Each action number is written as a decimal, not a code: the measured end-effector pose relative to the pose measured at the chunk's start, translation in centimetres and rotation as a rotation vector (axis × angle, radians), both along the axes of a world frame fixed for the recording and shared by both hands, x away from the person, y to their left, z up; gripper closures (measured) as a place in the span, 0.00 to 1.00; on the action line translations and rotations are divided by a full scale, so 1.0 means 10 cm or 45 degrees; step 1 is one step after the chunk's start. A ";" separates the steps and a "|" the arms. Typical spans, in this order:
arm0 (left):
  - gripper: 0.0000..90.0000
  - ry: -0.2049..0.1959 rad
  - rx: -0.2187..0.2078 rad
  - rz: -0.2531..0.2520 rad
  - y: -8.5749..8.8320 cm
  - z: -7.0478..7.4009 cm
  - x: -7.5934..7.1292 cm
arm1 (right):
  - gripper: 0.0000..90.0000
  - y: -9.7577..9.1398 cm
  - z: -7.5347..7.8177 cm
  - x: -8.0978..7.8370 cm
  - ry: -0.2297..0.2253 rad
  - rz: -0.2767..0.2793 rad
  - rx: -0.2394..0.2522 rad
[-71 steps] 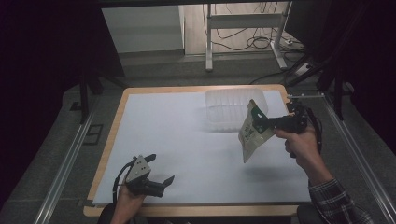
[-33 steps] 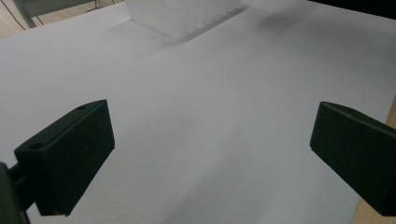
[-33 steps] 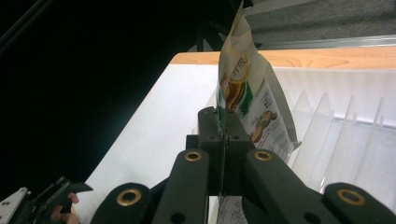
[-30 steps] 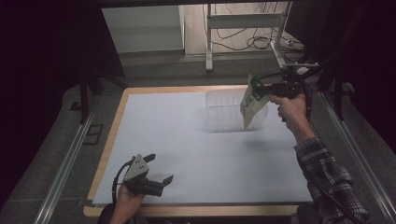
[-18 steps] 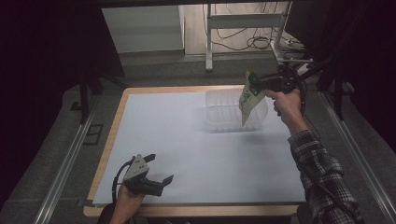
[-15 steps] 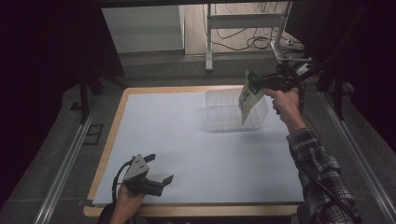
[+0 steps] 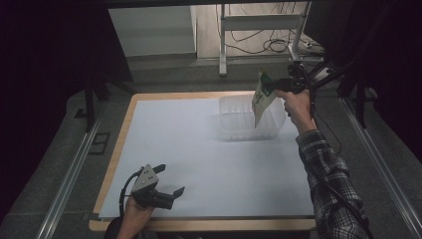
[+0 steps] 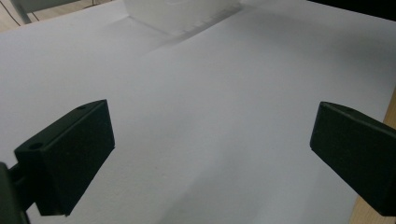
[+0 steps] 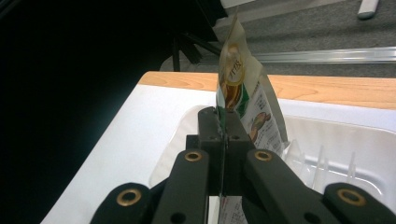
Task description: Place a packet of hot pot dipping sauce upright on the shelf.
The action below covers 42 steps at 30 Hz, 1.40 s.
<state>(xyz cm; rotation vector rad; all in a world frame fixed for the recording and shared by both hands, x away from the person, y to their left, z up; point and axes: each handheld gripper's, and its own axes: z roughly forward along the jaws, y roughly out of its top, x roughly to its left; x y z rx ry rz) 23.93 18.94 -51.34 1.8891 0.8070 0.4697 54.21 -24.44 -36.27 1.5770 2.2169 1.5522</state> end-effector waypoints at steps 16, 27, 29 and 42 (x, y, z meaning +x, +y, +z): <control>0.00 0.007 -0.001 -0.001 -0.01 0.00 0.00 | 0.99 0.10 -0.34 0.06 0.037 -0.021 -0.038; 0.00 0.010 0.006 -0.002 -0.01 -0.01 0.00 | 0.97 0.06 -0.40 0.04 0.032 -0.022 -0.026; 0.00 0.010 0.007 -0.003 -0.02 -0.01 0.00 | 0.94 0.06 -0.40 0.04 0.033 -0.019 -0.024; 0.00 0.011 0.010 -0.003 -0.02 -0.01 0.00 | 0.68 0.13 -0.33 -0.01 -0.023 0.005 -0.120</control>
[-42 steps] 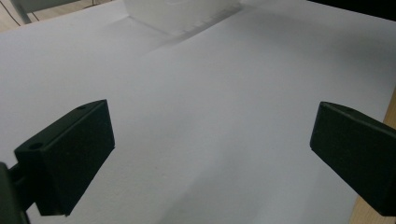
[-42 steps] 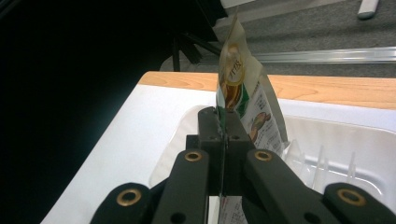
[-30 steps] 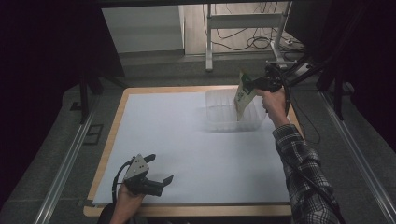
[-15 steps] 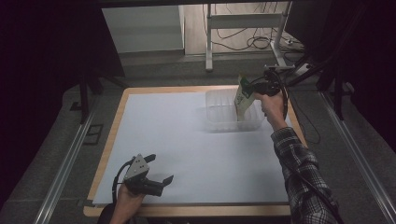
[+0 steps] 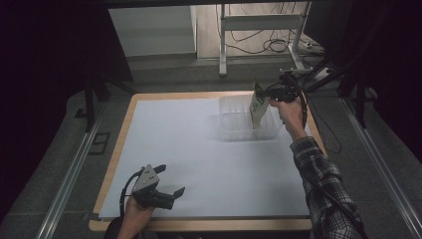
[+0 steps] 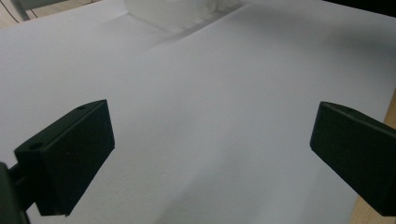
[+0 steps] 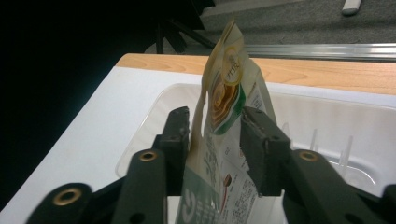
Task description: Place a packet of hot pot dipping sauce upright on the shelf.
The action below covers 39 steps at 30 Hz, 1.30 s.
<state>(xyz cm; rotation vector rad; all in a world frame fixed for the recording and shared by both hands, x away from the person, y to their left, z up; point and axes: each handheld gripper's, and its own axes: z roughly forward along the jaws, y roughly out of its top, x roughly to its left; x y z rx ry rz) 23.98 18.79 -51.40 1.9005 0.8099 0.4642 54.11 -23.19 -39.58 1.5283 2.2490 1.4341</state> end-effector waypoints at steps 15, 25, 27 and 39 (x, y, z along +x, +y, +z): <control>0.00 -0.002 0.008 -0.003 -0.01 0.00 0.00 | 0.49 0.10 0.05 -0.09 -0.047 0.043 -0.154; 0.00 -0.002 0.009 -0.007 -0.01 0.00 0.00 | 0.41 0.10 0.04 -0.15 -0.073 0.069 -0.176; 0.00 0.000 0.013 -0.009 -0.01 0.00 0.00 | 0.39 0.11 0.04 -0.17 -0.084 0.081 -0.179; 0.00 0.002 0.013 -0.007 -0.02 -0.01 0.01 | 0.24 0.17 0.02 -0.27 -0.135 0.120 -0.245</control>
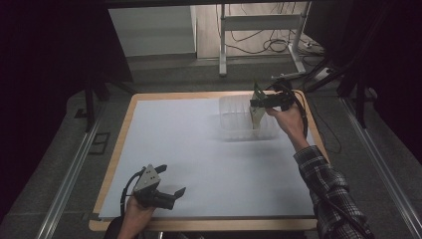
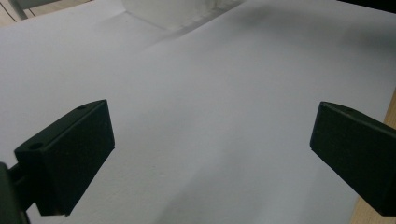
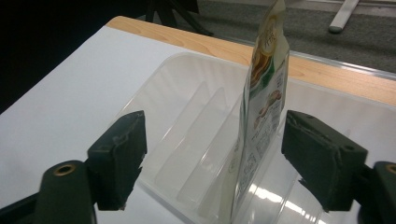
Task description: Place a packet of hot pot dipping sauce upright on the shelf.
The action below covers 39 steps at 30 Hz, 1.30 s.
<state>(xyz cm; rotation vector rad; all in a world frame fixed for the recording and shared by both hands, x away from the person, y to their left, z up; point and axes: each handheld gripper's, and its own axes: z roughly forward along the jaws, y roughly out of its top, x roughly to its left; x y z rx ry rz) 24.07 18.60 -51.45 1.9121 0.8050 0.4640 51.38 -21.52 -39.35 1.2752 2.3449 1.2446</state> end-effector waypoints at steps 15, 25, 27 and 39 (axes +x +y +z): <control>0.00 0.002 0.009 -0.002 0.00 0.00 0.00 | 0.24 -0.02 0.08 -0.18 -0.041 0.040 -0.023; 0.00 0.000 0.010 -0.006 -0.01 0.00 0.00 | 0.17 -0.04 0.06 -0.30 -0.077 0.052 -0.060; 0.00 0.000 0.013 -0.007 -0.02 0.00 0.00 | 0.16 -0.05 0.06 -0.33 -0.081 0.055 -0.065; 0.00 -0.001 0.017 -0.011 -0.03 0.00 -0.01 | 0.10 -0.11 0.00 -0.44 -0.117 0.083 -0.094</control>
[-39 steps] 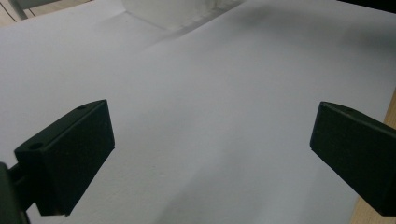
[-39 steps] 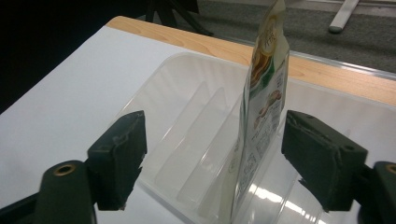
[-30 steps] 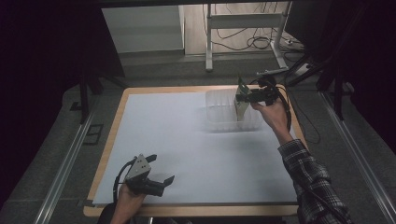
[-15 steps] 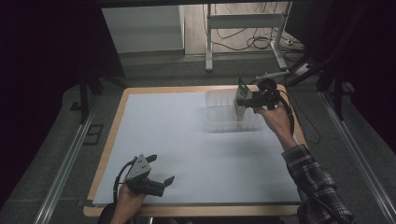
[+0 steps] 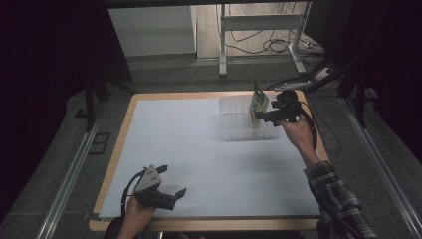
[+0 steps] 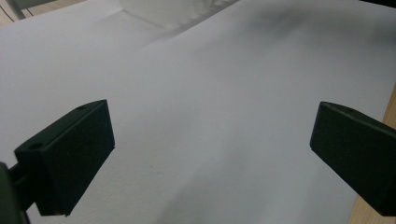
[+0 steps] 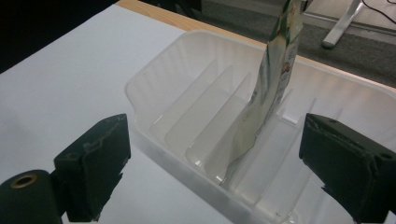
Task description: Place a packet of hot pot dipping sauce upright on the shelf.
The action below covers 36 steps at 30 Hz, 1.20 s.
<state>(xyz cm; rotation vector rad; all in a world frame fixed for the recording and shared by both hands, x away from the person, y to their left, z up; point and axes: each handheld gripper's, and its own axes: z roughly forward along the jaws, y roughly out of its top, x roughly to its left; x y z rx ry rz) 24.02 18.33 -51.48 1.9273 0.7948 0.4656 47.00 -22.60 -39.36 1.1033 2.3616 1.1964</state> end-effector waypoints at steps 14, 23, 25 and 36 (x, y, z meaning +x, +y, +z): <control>0.00 -0.003 0.008 -0.005 -0.01 0.00 0.00 | 0.08 0.00 -0.05 -0.14 -0.024 0.040 0.014; 0.00 -0.002 0.011 -0.008 -0.01 0.00 0.00 | 0.07 0.00 -0.10 -0.22 -0.036 0.055 -0.003; 0.00 -0.002 0.011 -0.009 -0.01 0.00 0.00 | 0.07 0.00 -0.11 -0.24 -0.041 0.056 -0.006; 0.00 0.000 0.015 -0.012 -0.02 0.00 -0.01 | 0.07 -0.08 -0.22 -0.35 -0.058 0.029 0.002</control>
